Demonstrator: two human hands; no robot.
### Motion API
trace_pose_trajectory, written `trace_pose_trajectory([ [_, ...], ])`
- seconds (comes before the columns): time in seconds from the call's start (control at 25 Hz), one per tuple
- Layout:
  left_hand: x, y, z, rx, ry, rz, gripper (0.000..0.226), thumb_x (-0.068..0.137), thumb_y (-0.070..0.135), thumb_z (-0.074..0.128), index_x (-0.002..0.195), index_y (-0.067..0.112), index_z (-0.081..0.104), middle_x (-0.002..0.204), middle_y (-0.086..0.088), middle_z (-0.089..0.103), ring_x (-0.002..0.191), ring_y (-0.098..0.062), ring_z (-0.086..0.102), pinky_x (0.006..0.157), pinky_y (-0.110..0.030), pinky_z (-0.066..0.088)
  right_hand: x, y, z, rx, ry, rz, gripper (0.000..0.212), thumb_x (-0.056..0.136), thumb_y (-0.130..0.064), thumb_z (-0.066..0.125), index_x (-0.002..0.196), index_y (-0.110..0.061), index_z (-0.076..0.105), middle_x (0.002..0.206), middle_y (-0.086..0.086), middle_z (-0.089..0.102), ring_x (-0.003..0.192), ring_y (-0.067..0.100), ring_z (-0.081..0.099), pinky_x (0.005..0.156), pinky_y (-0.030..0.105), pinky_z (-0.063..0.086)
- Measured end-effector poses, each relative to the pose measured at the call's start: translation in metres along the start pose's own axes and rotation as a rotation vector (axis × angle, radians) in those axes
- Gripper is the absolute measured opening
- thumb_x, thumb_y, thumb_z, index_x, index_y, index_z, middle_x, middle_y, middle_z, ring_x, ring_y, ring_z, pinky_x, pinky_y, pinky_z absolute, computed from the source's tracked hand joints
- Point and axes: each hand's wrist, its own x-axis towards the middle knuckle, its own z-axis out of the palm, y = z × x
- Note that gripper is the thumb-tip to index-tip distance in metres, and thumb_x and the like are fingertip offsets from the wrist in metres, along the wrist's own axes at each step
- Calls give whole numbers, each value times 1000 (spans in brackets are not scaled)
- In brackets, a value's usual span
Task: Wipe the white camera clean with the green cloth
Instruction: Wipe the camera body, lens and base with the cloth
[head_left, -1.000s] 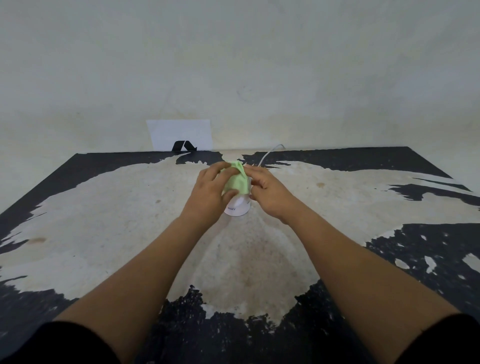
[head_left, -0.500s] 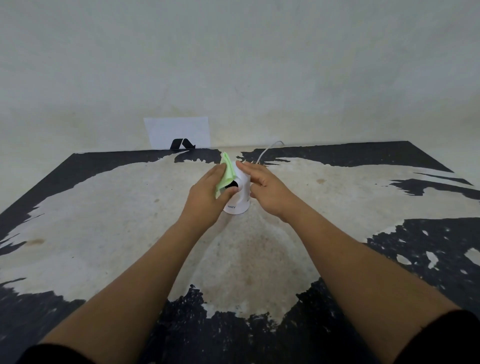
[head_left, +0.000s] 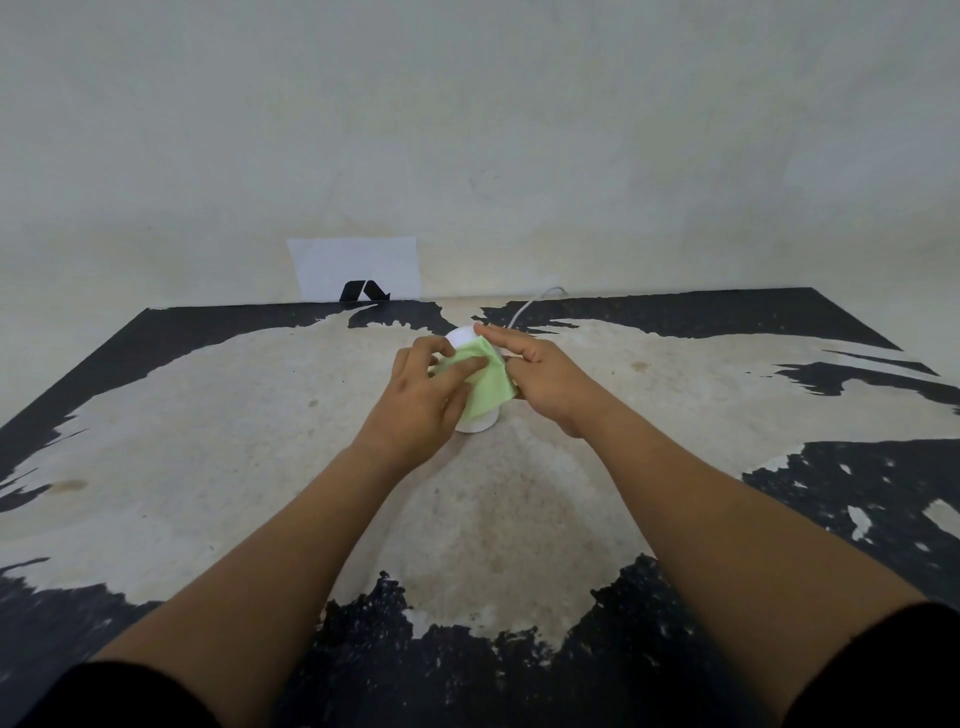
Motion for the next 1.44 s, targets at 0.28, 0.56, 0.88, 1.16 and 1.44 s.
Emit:
trace_pose_trajectory([
  [0.28,13,-5,8,-91,101,-159,39,77,27,74,105,4,59,119,-19,47,106,-35,46,91,-38,39,-6,0,3,-13,-6,-39,55,90,5,33,132,-23,54,148,-1,38,133,16,41,104,39,45],
  [0.56,22,-15,3,-676,-60,-504,38,85,34,66,120,27,57,116,6,64,103,-14,62,92,-42,51,-4,-1,1,29,-68,12,48,91,-10,41,129,-36,54,148,-8,41,126,13,49,104,42,45],
  [0.88,14,-5,7,-613,-89,-526,71,71,19,79,132,31,43,115,8,58,96,-11,61,70,-15,49,-6,15,10,-164,106,-108,55,83,-34,67,134,-41,46,145,-9,44,126,15,50,102,32,44],
  [1.16,9,-8,-2,-672,-235,-527,81,72,43,76,138,40,30,125,7,52,105,-6,57,81,-21,47,-13,44,18,-195,374,0,27,83,-29,67,109,-25,61,82,-7,64,77,8,61,69,24,45],
  [1.44,21,-11,-3,-827,-152,-624,32,91,51,47,120,39,48,125,1,60,109,-14,58,72,-33,54,-10,37,1,202,729,174,13,94,-30,44,83,-29,51,92,1,60,88,26,61,64,41,57],
])
